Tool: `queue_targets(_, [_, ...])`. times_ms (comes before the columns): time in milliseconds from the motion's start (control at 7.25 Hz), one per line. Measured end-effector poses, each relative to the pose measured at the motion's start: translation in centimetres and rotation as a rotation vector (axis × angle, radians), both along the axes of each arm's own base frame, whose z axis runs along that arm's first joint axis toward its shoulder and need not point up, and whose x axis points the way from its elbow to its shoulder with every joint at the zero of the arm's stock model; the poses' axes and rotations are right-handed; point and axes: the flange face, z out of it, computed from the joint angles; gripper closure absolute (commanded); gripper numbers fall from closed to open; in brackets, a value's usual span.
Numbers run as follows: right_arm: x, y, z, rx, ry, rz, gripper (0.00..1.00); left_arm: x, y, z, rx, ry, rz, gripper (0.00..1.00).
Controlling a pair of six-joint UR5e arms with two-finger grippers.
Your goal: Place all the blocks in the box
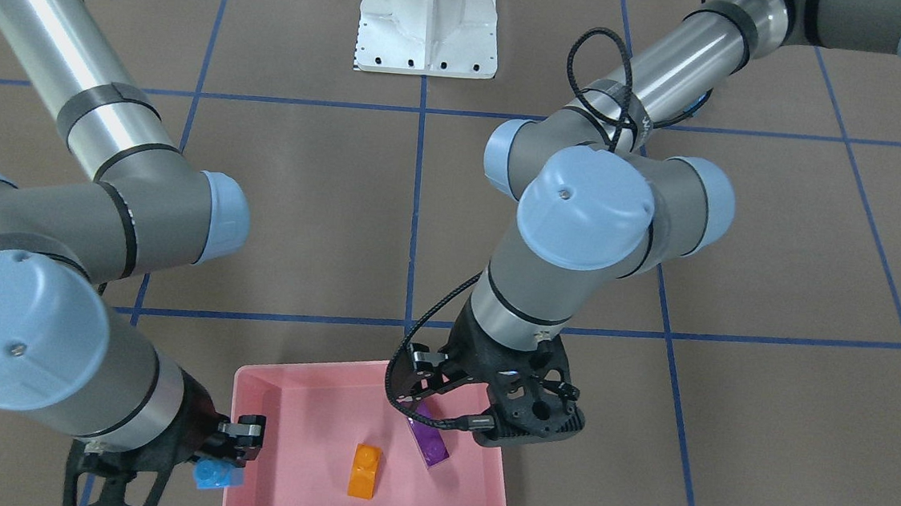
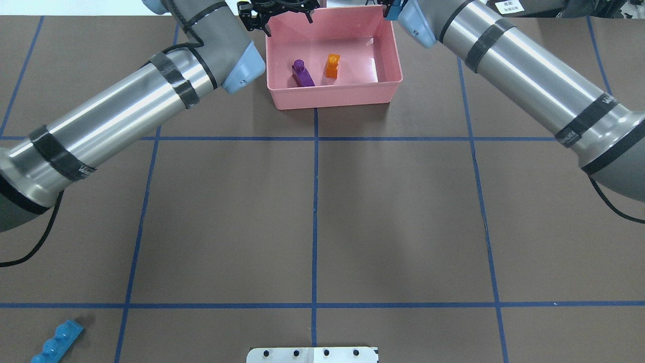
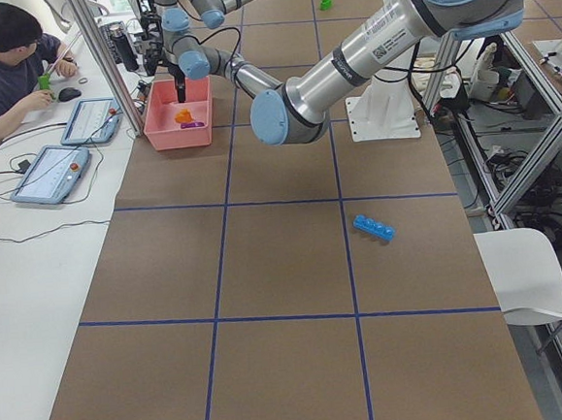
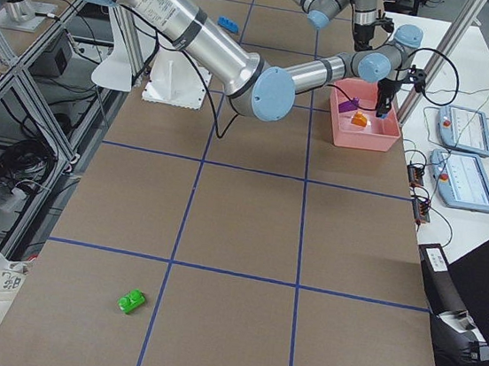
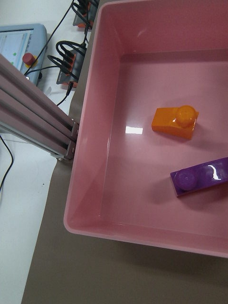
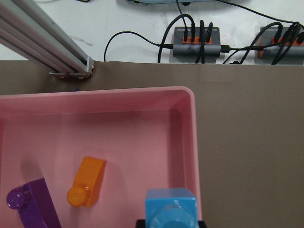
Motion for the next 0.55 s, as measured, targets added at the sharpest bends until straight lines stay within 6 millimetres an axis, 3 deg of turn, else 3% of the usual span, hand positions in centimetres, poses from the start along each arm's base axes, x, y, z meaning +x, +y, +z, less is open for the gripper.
queue_targets(138, [-3.0,0.6,-0.2,0.043,0.003,0.029,0.82,-3.0,1.0,2.9,-0.002,-0.01,0.018,0.0])
queue_targets(276, [-5.7,1.1,0.0,0.079,0.007,0.059,0.19,-6.2,2.8,6.1,0.004,-0.038,0.047,0.0])
queue_targets(414, [-7.7,1.7,0.2,0.102,0.015,0.073,0.02,-9.3,5.5,8.9,0.014,-0.081,0.081,0.0])
queue_targets(552, [-8.9,2.2,0.2,0.114,0.019,0.076,0.01,-12.1,8.9,11.9,0.017,-0.125,0.113,0.0])
